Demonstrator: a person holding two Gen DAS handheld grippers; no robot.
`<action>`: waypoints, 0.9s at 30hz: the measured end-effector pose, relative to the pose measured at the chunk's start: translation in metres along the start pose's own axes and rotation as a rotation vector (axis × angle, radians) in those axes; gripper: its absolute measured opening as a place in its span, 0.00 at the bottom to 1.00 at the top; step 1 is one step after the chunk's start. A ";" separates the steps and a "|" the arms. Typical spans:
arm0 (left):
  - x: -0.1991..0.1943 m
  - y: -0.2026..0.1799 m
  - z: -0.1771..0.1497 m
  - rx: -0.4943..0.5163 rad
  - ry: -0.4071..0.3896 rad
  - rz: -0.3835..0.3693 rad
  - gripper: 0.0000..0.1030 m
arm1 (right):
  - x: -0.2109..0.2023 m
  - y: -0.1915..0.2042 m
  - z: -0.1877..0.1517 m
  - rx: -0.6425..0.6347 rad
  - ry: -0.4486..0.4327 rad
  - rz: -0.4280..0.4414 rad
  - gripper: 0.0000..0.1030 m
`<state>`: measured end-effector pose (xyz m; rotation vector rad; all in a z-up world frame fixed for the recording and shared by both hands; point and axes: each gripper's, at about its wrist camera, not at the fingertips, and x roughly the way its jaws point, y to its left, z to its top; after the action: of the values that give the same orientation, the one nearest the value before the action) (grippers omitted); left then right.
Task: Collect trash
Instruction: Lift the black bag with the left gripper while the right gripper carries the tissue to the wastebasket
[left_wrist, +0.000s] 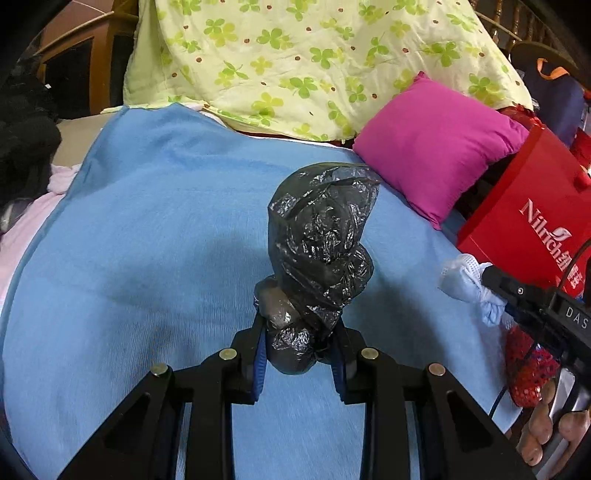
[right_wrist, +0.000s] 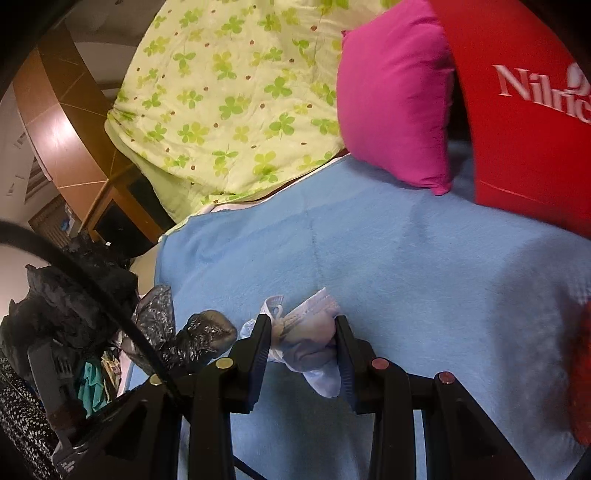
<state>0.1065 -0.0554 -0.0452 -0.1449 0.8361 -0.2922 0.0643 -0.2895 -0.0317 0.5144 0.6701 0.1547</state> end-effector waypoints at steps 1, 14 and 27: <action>-0.006 -0.004 -0.006 0.010 -0.008 0.008 0.30 | -0.007 -0.001 -0.004 -0.009 -0.005 -0.006 0.36; -0.045 -0.016 -0.080 0.016 0.003 0.037 0.32 | -0.043 0.004 -0.065 -0.130 0.080 -0.047 0.36; -0.016 0.004 -0.079 -0.022 0.069 0.054 0.65 | 0.002 -0.013 -0.079 -0.060 0.326 -0.086 0.50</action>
<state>0.0381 -0.0480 -0.0875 -0.1330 0.9102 -0.2388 0.0158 -0.2681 -0.0918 0.4044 1.0016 0.1795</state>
